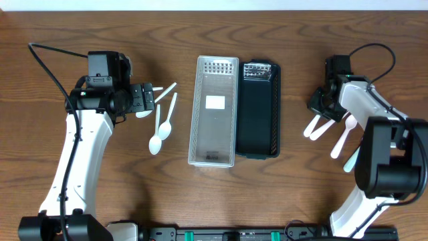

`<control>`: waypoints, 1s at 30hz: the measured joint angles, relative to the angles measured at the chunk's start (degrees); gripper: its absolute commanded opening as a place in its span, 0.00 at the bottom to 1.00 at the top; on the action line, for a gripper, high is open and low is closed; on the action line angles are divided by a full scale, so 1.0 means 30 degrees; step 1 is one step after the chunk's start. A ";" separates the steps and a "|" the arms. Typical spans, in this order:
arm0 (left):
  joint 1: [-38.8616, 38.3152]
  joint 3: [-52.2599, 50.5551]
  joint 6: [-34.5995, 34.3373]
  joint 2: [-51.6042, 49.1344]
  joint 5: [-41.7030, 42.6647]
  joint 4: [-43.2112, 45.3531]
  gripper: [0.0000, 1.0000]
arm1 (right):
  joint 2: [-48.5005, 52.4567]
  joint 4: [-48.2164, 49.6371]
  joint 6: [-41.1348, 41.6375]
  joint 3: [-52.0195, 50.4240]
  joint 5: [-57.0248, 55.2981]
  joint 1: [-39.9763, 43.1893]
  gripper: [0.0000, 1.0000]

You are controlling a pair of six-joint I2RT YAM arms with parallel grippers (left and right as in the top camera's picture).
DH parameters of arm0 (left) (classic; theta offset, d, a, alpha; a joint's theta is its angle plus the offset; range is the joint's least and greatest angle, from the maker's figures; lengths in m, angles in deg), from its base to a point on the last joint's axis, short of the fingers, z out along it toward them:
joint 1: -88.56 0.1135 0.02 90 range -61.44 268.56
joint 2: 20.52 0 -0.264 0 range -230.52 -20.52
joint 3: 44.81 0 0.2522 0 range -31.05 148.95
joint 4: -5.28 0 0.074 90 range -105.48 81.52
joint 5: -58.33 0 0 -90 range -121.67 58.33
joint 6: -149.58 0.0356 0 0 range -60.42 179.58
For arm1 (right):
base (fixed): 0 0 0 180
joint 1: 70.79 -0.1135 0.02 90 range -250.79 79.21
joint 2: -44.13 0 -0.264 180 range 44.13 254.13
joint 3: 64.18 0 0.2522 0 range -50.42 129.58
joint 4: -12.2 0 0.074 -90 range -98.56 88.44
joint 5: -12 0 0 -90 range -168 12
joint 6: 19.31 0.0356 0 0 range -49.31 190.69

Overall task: Pack container
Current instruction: 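Grasp a white fork with the right gripper, then place the fork into the black tray and open the right gripper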

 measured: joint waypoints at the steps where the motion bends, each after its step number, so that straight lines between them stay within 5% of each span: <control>1: 0.0000 0.0000 0.0000 0.0000 0.0000 0.0000 0.98 | -0.0532 -0.0080 -0.0328 -0.0058 0.0109 -0.0080 0.01; 11: 0.0000 0.0000 0.0000 0.0000 0.0000 0.0000 0.98 | -0.7861 0.0889 -0.3096 0.0925 0.2674 -0.3439 0.01; 20: 0.0000 0.0000 0.0000 0.0000 0.0000 0.0000 0.98 | -0.5479 0.0787 -0.3439 0.0954 0.3592 -0.7737 0.02; 21: 0.0000 0.0000 0.0000 0.0000 0.0000 0.0000 0.98 | -0.4925 0.0787 -0.3351 0.0947 0.3512 -0.8109 0.04; 24: 0.0000 0.0000 0.0000 0.0000 0.0000 0.0000 0.98 | -0.3453 0.0772 -0.2973 0.0911 0.3308 -0.8699 0.45; 27: 0.0000 0.0000 0.0000 0.0000 0.0000 0.0000 0.98 | -0.2849 0.0634 -0.2761 0.0816 0.3075 -0.8633 0.64; 30: 0.0000 0.0000 0.0000 0.0000 0.0000 -0.0007 0.98 | -0.3300 0.0510 -0.2710 0.0801 0.3002 -0.8225 0.72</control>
